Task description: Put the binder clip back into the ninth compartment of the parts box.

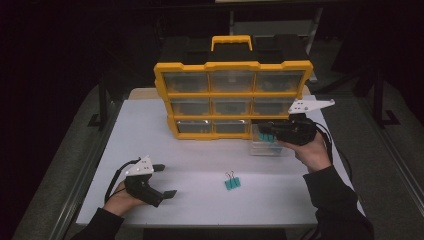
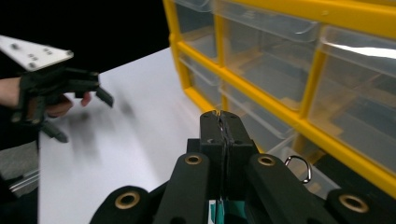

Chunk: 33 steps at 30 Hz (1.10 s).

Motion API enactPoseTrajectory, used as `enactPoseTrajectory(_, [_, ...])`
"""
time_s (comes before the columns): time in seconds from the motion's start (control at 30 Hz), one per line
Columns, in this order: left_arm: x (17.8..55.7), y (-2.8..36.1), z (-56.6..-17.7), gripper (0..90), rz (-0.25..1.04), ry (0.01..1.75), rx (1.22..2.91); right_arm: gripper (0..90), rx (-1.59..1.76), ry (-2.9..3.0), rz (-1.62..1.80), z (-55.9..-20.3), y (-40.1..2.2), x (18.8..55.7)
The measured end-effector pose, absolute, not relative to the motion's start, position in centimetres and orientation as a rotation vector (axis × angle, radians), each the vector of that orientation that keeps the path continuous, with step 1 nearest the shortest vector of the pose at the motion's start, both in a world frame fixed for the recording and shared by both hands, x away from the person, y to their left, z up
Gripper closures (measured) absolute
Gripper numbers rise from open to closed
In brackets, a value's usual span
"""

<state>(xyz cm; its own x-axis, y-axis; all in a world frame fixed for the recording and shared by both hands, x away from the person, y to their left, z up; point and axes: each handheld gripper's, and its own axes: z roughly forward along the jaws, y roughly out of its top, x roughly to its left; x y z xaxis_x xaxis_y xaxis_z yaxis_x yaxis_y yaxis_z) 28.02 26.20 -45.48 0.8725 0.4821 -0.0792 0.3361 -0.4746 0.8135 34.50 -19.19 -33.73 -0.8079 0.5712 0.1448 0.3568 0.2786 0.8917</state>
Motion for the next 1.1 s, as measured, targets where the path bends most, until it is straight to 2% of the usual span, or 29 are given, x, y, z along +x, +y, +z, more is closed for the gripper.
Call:
enactPoseTrajectory(0.5, [27.9,26.2,-45.4,0.0,0.200,0.591,2.108,87.2,0.949,2.313,1.464,-36.2,-18.6,37.3])
enactPoseTrajectory(1.1, [27.9,26.2,-45.4,0.0,0.200,0.589,2.111,87.0,0.998,2.377,1.361,-38.1,-18.0,38.0])
